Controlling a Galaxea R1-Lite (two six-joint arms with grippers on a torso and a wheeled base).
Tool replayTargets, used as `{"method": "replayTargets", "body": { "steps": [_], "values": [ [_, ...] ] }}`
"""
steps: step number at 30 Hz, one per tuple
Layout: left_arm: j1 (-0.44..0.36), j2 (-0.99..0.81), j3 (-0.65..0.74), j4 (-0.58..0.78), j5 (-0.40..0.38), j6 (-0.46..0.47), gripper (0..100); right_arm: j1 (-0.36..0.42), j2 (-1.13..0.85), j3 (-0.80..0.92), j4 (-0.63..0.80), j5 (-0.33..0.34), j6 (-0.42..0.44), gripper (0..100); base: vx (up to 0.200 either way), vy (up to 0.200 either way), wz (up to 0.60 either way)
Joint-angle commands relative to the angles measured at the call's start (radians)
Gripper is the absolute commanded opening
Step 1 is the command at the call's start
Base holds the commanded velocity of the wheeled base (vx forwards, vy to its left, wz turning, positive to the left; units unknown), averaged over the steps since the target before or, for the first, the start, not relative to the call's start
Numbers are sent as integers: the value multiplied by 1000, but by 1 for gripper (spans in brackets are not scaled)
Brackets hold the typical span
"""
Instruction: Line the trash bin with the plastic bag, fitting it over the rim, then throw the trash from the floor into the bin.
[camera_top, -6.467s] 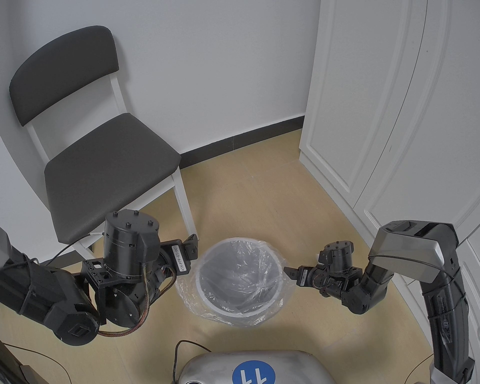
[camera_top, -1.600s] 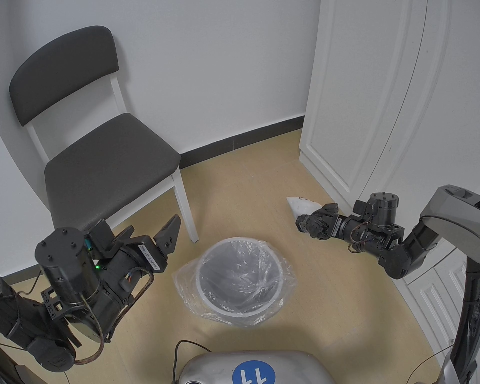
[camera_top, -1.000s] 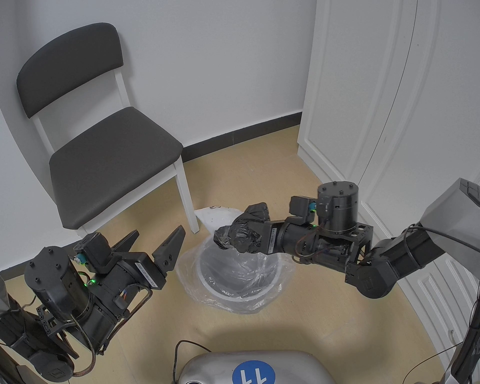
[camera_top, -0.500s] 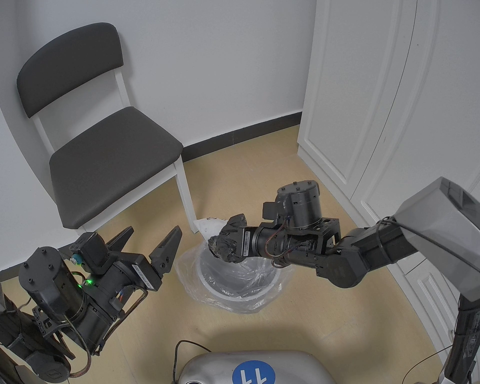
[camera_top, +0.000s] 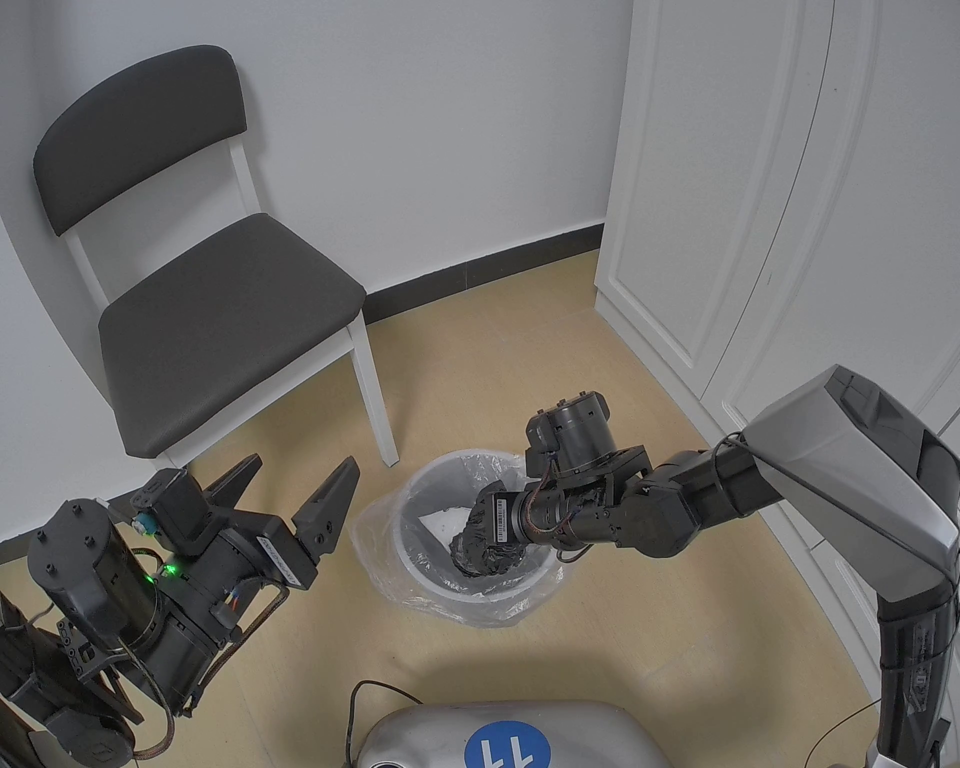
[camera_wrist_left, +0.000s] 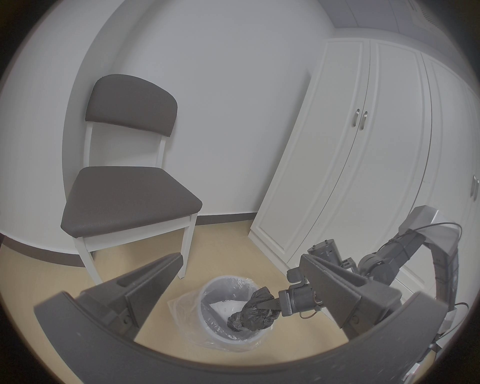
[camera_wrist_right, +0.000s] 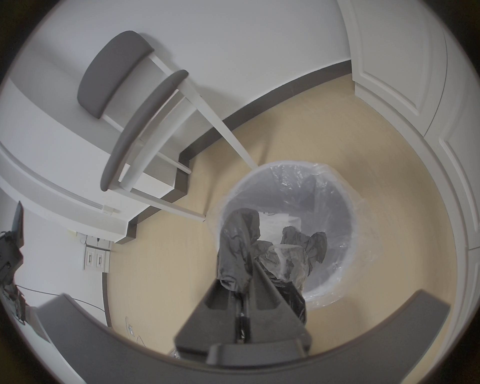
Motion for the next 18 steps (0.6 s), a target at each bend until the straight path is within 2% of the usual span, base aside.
{"method": "replayTargets", "body": {
  "steps": [1,14,18],
  "values": [
    [-1,5,2,-1,0,0,100,-31,65,-42,9,1,-2,0,0,0,0],
    [-6,12,2,1,0,0,100,-54,197,-116,8,1,3,0,0,0,0],
    [-6,15,4,1,0,-2,100,-77,190,-106,57,0,-37,0,0,0,0]
  ]
}}
